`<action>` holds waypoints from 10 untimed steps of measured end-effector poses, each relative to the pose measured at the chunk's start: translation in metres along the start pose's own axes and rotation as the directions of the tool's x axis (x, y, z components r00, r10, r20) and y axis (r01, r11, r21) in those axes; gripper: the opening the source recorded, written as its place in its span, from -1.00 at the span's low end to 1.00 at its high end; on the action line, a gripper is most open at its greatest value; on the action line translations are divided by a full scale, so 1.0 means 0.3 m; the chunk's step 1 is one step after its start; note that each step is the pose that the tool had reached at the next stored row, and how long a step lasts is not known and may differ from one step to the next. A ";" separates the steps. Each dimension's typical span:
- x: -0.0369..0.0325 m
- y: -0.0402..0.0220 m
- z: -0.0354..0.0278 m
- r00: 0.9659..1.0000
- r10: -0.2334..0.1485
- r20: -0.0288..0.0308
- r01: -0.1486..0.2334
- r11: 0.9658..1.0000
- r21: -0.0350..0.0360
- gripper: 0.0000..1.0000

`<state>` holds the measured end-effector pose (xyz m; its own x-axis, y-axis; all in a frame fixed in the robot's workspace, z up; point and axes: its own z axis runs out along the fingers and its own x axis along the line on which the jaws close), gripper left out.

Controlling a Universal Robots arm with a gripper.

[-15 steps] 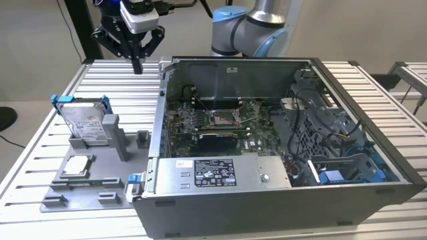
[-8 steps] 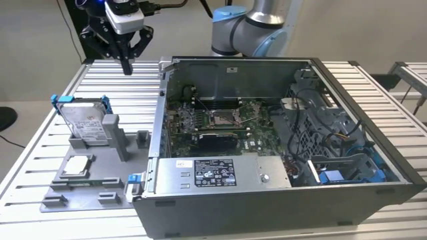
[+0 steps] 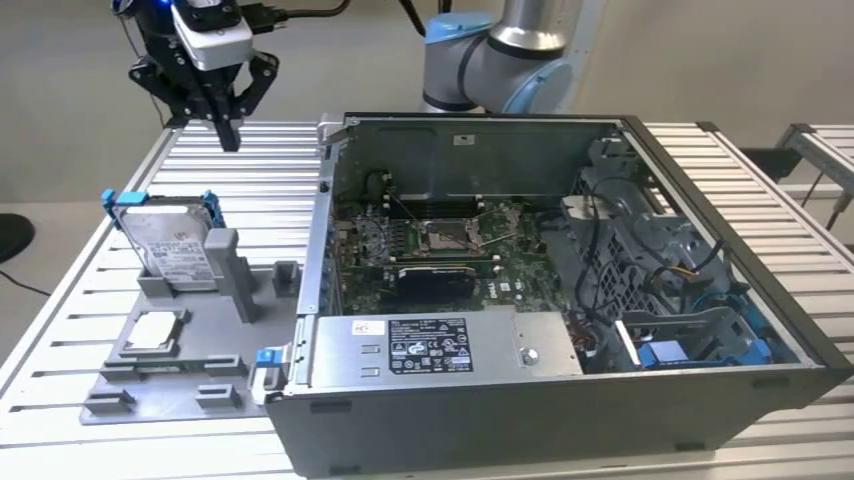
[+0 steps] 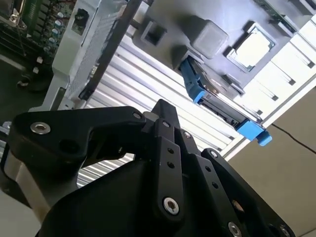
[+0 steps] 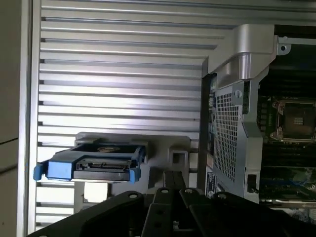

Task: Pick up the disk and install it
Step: 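Reach for the disk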

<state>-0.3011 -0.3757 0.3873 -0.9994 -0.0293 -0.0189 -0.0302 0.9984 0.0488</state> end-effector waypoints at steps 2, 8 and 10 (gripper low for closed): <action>0.021 -0.001 0.000 1.000 -0.002 0.000 0.002 1.000 0.000 -1.00; 0.080 -0.008 0.001 1.000 -0.005 0.000 0.005 1.000 0.000 -1.00; 0.098 -0.013 0.001 1.000 -0.006 0.000 0.006 1.000 0.000 -1.00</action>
<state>-0.3303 -0.3805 0.3861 -0.9992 -0.0351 -0.0189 -0.0359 0.9982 0.0488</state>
